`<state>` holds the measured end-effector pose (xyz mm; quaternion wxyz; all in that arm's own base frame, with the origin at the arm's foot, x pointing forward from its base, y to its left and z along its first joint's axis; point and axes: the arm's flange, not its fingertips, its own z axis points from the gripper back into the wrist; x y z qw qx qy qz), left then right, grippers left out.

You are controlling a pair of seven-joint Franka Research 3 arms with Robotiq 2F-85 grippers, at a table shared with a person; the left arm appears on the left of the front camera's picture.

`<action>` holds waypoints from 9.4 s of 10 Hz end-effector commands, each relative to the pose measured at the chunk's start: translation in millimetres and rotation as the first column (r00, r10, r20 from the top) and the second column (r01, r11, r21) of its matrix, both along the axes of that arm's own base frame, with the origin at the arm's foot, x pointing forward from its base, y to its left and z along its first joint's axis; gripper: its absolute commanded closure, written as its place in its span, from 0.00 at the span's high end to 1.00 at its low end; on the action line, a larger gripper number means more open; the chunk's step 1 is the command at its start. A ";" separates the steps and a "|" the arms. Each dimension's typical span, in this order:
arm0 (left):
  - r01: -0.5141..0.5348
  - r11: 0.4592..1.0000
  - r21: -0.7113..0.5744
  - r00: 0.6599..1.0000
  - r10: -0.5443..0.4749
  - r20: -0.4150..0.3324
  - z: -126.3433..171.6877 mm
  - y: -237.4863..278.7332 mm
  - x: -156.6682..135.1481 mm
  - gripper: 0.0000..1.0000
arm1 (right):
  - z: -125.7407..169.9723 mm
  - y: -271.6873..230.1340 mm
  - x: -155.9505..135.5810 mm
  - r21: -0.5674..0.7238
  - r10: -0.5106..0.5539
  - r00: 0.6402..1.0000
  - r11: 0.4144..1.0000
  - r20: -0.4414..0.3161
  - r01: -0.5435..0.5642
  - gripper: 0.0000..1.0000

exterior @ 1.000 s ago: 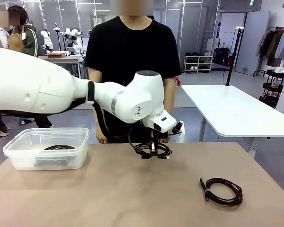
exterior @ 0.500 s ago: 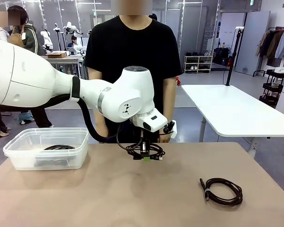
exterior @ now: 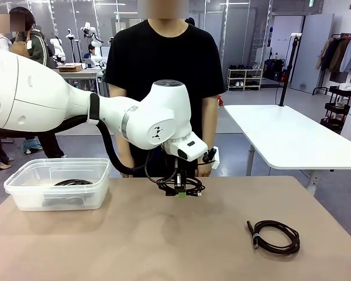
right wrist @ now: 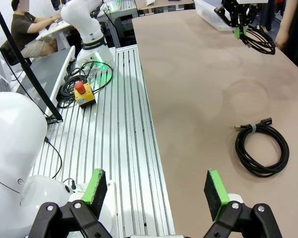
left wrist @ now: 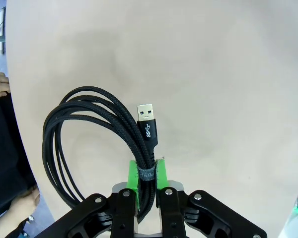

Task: Organize and store the cables.
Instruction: Place the USB Extension Cable into the Organizing box.

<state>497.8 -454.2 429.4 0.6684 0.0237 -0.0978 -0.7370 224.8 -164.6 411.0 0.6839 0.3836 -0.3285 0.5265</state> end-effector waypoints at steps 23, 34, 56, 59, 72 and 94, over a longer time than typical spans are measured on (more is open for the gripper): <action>-0.078 0.981 -0.175 0.994 0.064 -0.085 13.4 433.0 100.4 0.47 | 0.0 -1.4 -1.0 0.003 -0.002 1.000 1.000 0.008 0.002 1.00; -0.076 0.986 -0.149 0.991 0.058 -0.122 12.4 430.4 93.0 1.00 | 0.0 -1.4 -1.0 0.003 -0.002 1.000 1.000 0.008 0.002 1.00; -0.343 0.816 -0.466 0.931 0.229 -0.284 47.2 468.2 -149.8 1.00 | 98.2 167.3 104.0 -0.560 -0.425 0.818 0.813 -0.388 0.157 1.00; -0.405 0.770 -0.492 0.908 0.278 -0.313 39.4 467.4 -178.6 1.00 | 66.2 226.4 128.9 -0.708 -0.612 0.724 0.662 -0.320 0.247 1.00; -0.395 0.790 -0.469 0.909 0.262 -0.325 41.0 472.6 -176.1 1.00 | -98.9 276.1 187.3 -0.734 -0.814 0.581 0.395 -0.001 0.552 1.00; -0.395 0.790 -0.469 0.909 0.262 -0.325 41.0 472.6 -176.1 1.00 | 18.9 438.9 166.3 -0.731 -0.506 0.861 0.569 0.050 0.377 0.00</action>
